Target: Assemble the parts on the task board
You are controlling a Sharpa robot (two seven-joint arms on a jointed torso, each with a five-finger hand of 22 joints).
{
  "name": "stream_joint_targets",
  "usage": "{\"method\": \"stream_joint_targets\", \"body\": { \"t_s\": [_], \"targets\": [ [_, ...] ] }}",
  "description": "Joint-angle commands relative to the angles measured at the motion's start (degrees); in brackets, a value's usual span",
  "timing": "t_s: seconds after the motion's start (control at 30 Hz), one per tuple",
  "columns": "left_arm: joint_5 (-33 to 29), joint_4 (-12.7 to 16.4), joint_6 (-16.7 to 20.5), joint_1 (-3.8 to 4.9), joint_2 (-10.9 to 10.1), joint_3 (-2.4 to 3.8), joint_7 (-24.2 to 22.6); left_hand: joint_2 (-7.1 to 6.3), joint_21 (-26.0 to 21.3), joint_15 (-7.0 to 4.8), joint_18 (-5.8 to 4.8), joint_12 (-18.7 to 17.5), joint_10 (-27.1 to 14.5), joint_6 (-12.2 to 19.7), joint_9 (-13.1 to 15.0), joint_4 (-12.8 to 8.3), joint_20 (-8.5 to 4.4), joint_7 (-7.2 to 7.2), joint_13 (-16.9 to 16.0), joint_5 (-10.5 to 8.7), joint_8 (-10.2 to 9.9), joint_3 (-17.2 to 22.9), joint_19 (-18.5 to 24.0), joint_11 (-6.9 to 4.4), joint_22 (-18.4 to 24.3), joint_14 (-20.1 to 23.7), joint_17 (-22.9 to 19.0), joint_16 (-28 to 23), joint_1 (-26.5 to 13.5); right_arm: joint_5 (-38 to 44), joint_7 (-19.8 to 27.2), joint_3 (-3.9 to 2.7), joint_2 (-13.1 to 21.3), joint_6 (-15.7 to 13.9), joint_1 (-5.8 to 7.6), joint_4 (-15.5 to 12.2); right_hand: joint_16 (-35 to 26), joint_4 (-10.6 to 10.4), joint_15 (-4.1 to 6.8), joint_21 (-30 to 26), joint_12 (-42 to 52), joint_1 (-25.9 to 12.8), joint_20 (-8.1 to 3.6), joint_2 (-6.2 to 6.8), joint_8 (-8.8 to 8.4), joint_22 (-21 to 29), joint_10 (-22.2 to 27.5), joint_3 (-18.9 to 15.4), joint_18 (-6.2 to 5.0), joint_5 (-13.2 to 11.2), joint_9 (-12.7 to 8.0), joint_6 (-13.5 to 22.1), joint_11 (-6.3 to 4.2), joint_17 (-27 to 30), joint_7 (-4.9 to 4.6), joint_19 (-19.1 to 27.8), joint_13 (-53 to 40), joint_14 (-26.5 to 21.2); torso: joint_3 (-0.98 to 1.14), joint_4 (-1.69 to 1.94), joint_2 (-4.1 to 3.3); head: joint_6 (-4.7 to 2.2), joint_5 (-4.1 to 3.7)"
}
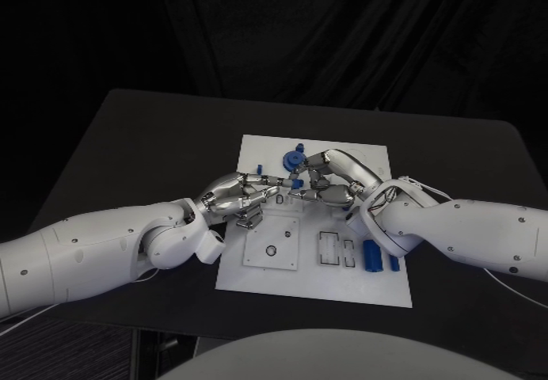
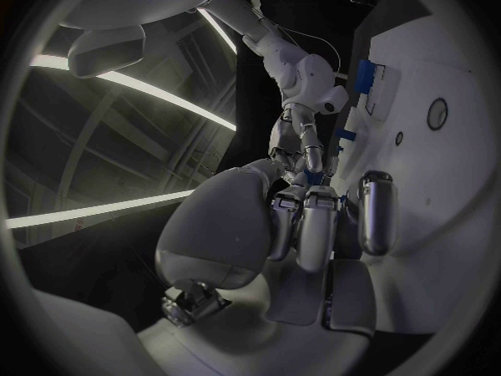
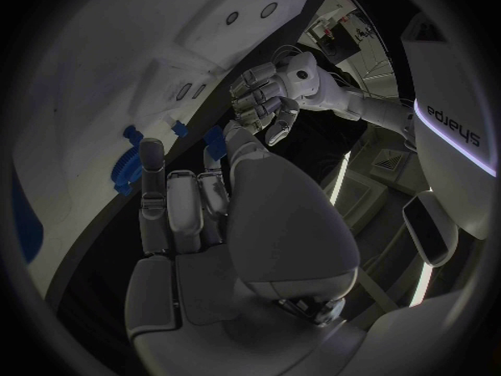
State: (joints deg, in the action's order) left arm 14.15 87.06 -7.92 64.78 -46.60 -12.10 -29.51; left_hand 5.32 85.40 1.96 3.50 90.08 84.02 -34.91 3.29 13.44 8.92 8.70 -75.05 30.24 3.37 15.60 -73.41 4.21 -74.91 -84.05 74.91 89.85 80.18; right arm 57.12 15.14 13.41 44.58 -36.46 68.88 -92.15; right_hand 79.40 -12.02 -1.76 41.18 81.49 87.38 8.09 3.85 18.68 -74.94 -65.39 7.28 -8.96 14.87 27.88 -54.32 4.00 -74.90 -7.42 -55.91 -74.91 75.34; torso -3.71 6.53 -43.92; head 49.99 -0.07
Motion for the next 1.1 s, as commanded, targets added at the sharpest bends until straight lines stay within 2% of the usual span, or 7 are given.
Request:
{"method": "stream_joint_targets", "body": {
  "t_s": [0.03,0.27,0.5,0.77,1.1],
  "targets": [
    [-0.1,0.2,-1.4,-0.15,0.3,0.02,-0.1,0.08,-0.3,0.49,-0.20,-0.1,6.0,0.0,0.0,0.0,-0.11,-0.25,-15.0,-0.23,-0.2,0.2,0.3,0.16,-5.4,-6.0,15.1,0.1,-0.2,0.1,0.1,-0.06,-0.2,0.8,0.07,-0.2,0.4,0.0,0.00,-0.1,0.3,0.7,0.03,-0.53,0.24,-2.4,0.4,0.3,-0.62,0.5,1.0,-0.2,0.02,-5.9,0.56,0.4,-1.2,-0.3,-0.01,-0.09,-0.02,0.01,0.13],
    [-0.1,0.1,-1.4,-0.19,0.2,0.02,-0.1,0.08,-0.3,0.49,-0.20,-0.1,6.0,0.0,0.0,0.0,-0.11,-0.25,-15.0,-0.23,-0.2,0.2,0.3,0.16,-5.4,-6.0,15.1,0.1,-0.2,0.1,-0.2,-0.06,-0.2,1.0,0.06,0.0,0.4,0.1,0.01,0.0,0.2,1.0,0.03,-0.58,0.42,-2.4,0.5,0.4,-0.63,1.0,1.0,-0.2,0.00,-5.9,0.58,0.4,-1.1,-0.3,-0.03,0.03,0.00,0.01,-0.01],
    [-0.1,0.1,-1.4,-0.23,0.1,0.02,-0.3,0.12,-0.4,0.48,-0.19,-0.1,6.0,-0.2,0.0,0.0,-0.11,-0.29,-15.0,-0.27,-0.1,0.2,0.4,0.14,-5.3,-6.0,15.1,0.1,-0.2,0.1,-0.8,-0.06,-0.2,1.4,0.06,0.3,0.5,0.2,0.03,0.1,0.3,1.4,0.02,-0.67,0.62,-2.4,0.4,0.6,-0.62,1.4,1.0,-0.2,-0.02,-5.8,0.59,0.5,-1.1,-0.3,0.05,0.03,0.03,0.01,0.01],
    [-0.1,0.5,-0.9,-0.25,-0.9,0.02,-0.5,0.24,-0.3,0.44,-0.21,-0.1,6.0,-0.7,0.1,-0.2,-0.12,-0.31,-15.0,-0.08,0.0,0.4,0.2,0.09,-5.4,-6.0,15.1,0.1,0.0,1.1,-2.7,-0.01,-0.5,2.5,0.04,1.9,0.4,0.4,0.02,-0.3,0.2,1.7,0.01,-0.65,0.75,-2.3,0.8,0.8,-0.71,1.9,0.9,-0.1,0.01,-5.7,0.53,0.8,-0.8,-0.6,-0.01,-0.03,0.02,0.01,-0.12],
    [-0.1,0.8,-0.5,-0.25,-1.9,0.02,-0.6,0.21,-0.3,0.40,-0.23,-0.1,6.0,-1.0,0.2,-0.3,-0.14,-0.30,-15.0,0.32,0.1,0.5,0.1,0.06,-5.5,-6.0,15.1,0.1,0.1,3.7,-5.0,0.03,-0.9,3.0,-0.05,3.5,0.3,0.1,-0.11,-0.7,0.0,1.2,0.06,-0.20,0.73,-2.1,1.3,0.5,-0.74,2.1,0.8,0.4,0.20,-5.5,0.30,1.3,-0.5,-0.9,-0.08,0.02,0.04,0.01,0.09]
  ]
}}
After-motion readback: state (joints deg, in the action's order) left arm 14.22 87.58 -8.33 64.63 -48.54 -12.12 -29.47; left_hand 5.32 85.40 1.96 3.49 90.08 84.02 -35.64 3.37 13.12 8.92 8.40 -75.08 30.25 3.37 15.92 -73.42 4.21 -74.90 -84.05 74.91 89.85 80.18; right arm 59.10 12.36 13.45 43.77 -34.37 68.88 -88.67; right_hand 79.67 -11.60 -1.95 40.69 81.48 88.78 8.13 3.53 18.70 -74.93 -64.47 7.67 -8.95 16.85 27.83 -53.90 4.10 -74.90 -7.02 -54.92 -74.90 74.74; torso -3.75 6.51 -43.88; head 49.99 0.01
